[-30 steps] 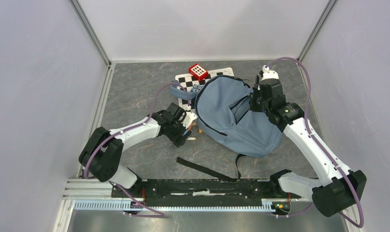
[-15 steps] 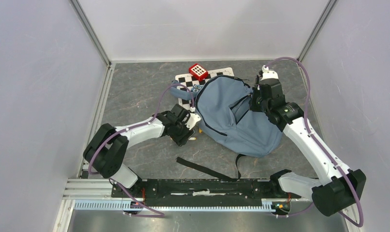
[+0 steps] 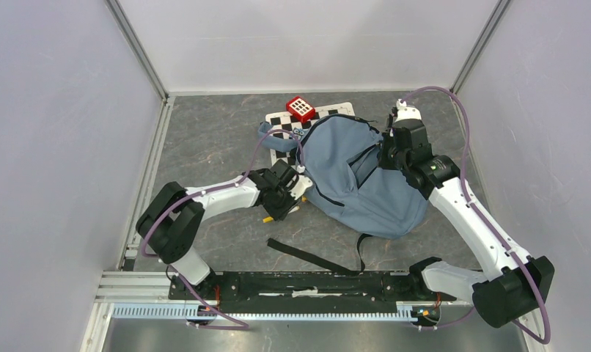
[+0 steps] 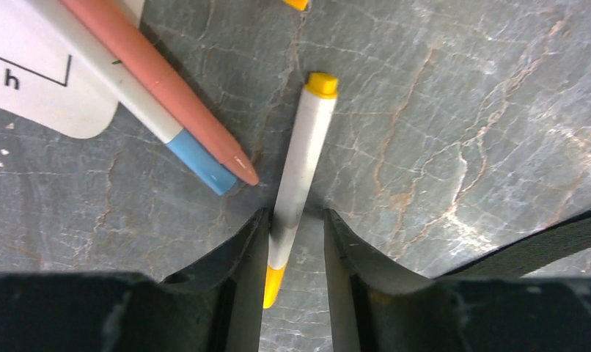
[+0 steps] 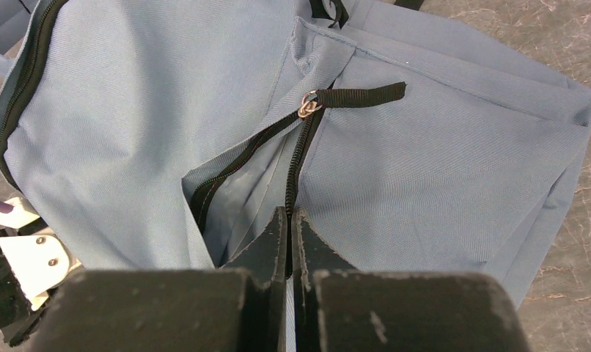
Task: Pack the student bag
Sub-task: Pick up the stationery from the center of the board.
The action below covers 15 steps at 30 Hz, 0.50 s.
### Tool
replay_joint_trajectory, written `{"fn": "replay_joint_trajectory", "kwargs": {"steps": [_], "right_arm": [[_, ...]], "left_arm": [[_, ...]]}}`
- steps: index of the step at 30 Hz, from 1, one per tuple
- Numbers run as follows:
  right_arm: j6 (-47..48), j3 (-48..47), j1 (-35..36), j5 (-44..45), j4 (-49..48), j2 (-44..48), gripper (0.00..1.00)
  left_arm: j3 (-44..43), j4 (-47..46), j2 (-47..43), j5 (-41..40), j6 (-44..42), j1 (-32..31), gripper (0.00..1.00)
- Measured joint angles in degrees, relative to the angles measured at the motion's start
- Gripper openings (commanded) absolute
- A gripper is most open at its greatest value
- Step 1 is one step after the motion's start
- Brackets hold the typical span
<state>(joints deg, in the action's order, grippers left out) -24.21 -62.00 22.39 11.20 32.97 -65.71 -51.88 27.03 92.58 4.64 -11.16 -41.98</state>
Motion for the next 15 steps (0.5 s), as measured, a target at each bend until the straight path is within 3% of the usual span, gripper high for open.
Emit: {"fn": "replay_joint_trajectory", "kwargs": {"steps": [8,15], "right_arm": [[0.02,0.00,0.00,0.02,0.00,0.00,0.00],[0.02,0.00,0.00,0.07,-0.04,0.00,0.00]], "left_arm": [[-2.60,3.87,2.10,-2.08,5.31,-3.10,0.34],[-5.79,6.95,4.87,-4.87,11.63,-4.70,0.11]]}}
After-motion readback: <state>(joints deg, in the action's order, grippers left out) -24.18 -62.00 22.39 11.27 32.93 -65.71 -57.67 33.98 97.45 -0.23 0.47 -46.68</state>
